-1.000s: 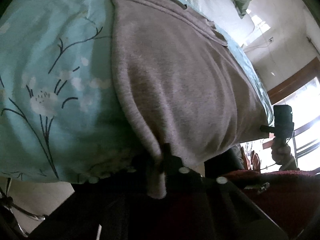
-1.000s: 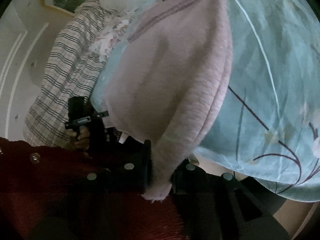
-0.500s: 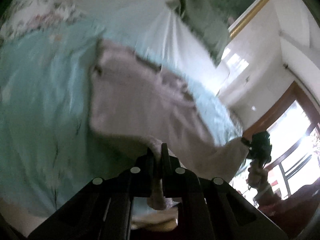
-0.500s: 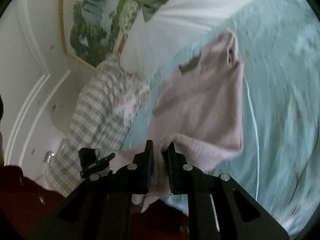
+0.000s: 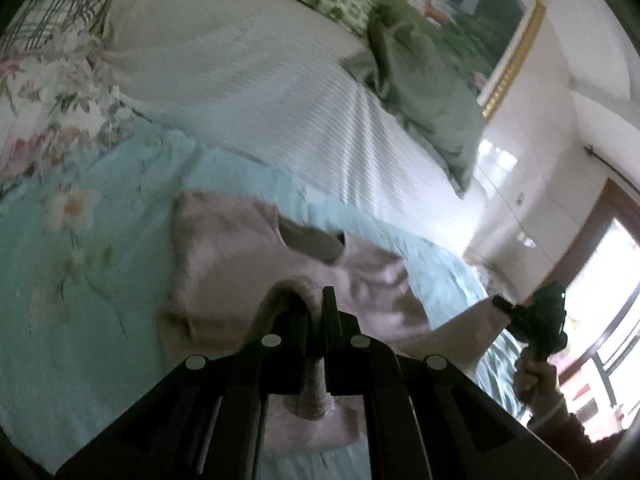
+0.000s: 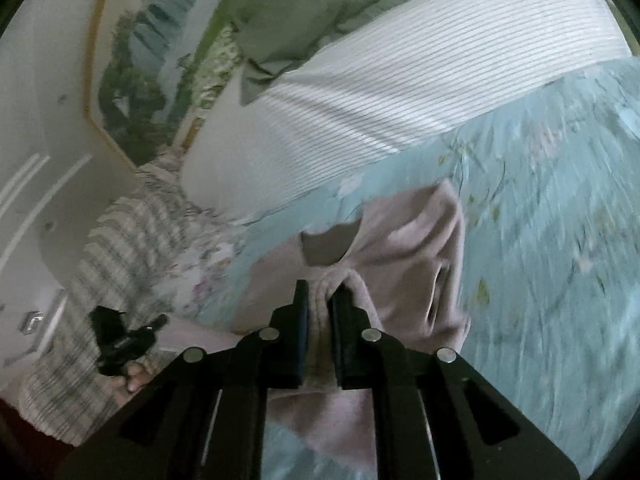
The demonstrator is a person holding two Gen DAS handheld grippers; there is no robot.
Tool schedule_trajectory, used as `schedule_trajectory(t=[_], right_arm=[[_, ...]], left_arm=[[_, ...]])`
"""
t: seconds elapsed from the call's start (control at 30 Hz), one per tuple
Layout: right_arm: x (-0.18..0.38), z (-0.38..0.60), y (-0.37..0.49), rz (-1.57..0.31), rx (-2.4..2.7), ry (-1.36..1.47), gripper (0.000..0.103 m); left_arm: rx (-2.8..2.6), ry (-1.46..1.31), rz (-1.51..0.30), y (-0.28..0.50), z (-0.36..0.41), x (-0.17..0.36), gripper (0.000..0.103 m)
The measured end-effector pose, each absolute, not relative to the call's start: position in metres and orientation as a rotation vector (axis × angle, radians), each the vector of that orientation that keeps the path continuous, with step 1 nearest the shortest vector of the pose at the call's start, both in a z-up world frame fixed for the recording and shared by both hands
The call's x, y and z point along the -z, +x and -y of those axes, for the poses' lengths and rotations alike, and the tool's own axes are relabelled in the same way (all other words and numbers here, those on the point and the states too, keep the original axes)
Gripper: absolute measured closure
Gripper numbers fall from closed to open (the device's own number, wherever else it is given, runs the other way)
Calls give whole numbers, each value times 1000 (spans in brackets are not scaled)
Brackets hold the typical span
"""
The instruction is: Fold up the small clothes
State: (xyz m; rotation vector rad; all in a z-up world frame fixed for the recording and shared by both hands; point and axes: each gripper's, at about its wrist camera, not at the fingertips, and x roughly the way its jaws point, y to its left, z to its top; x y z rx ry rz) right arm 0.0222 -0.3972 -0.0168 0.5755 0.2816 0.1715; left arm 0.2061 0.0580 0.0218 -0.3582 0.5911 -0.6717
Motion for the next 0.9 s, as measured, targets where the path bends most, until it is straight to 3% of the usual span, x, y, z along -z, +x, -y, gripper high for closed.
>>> schedule_trajectory(t=[0.33, 0.6, 0.7, 0.77, 0.83, 0.9], right_arm=[[19, 444, 117, -301, -79, 661, 92], [50, 461, 182, -455, 38, 647, 91], [61, 468, 186, -501, 69, 697, 86], [59, 470, 174, -482, 71, 728, 73], [47, 463, 149, -426, 121, 678, 50], [37, 449, 128, -376, 129, 623, 50]], left_arm=[[541, -407, -649, 317, -53, -3, 99], [424, -396, -782, 394, -38, 49, 99], [401, -366, -849, 403, -31, 68, 99], [412, -384, -865, 397, -32, 72, 87], [447, -398, -856, 378, -33, 68, 69], [487, -377, -830, 352, -28, 62, 62]])
